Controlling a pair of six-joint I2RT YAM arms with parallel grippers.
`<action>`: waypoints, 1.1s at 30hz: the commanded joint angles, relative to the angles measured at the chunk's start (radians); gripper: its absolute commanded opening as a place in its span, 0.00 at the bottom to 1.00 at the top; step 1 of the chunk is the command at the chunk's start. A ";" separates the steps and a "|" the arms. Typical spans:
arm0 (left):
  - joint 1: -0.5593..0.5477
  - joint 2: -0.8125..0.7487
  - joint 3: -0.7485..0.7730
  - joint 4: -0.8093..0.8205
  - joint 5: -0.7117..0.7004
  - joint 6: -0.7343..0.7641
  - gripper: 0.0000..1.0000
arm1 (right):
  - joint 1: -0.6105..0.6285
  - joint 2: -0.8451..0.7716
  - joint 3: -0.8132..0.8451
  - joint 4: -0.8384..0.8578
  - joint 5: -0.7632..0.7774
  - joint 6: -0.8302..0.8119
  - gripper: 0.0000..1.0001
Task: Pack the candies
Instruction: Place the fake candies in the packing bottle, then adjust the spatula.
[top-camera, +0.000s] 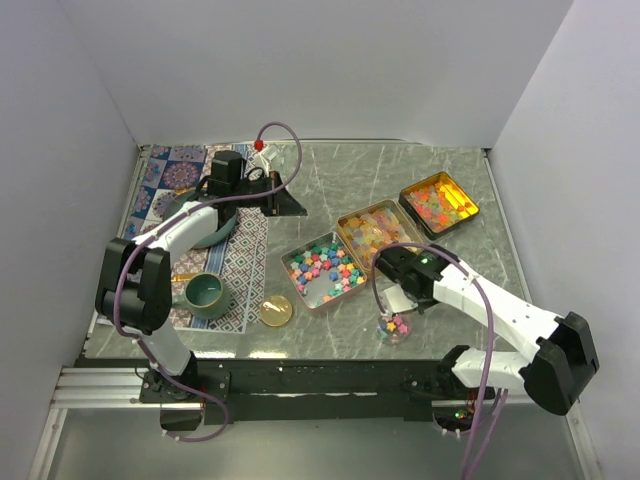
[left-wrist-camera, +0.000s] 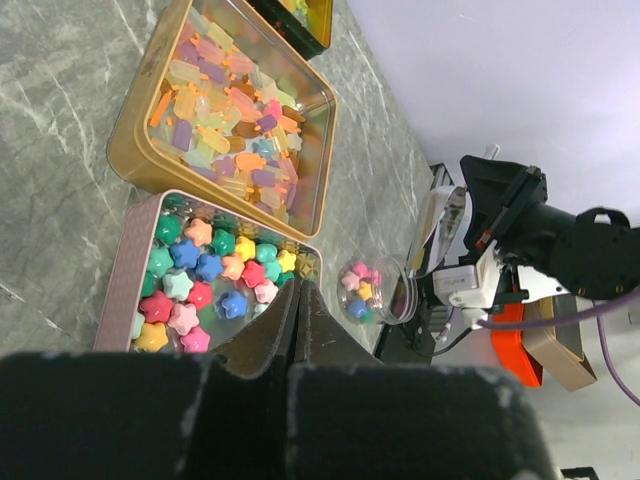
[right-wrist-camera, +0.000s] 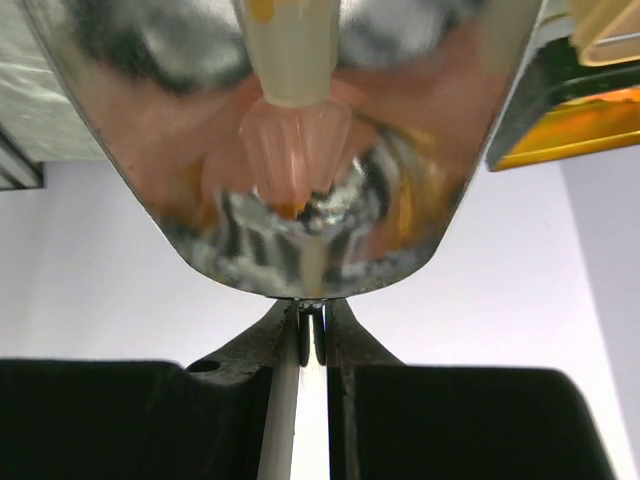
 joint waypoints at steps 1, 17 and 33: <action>-0.002 -0.013 0.053 0.038 0.010 -0.022 0.01 | 0.048 0.005 0.021 -0.145 0.119 -0.039 0.00; -0.010 0.004 0.071 0.049 0.004 -0.044 0.04 | 0.102 -0.018 -0.083 -0.147 0.220 -0.079 0.00; -0.024 0.061 0.228 -0.058 0.088 -0.048 0.60 | 0.013 0.140 0.332 -0.149 -0.079 0.144 0.00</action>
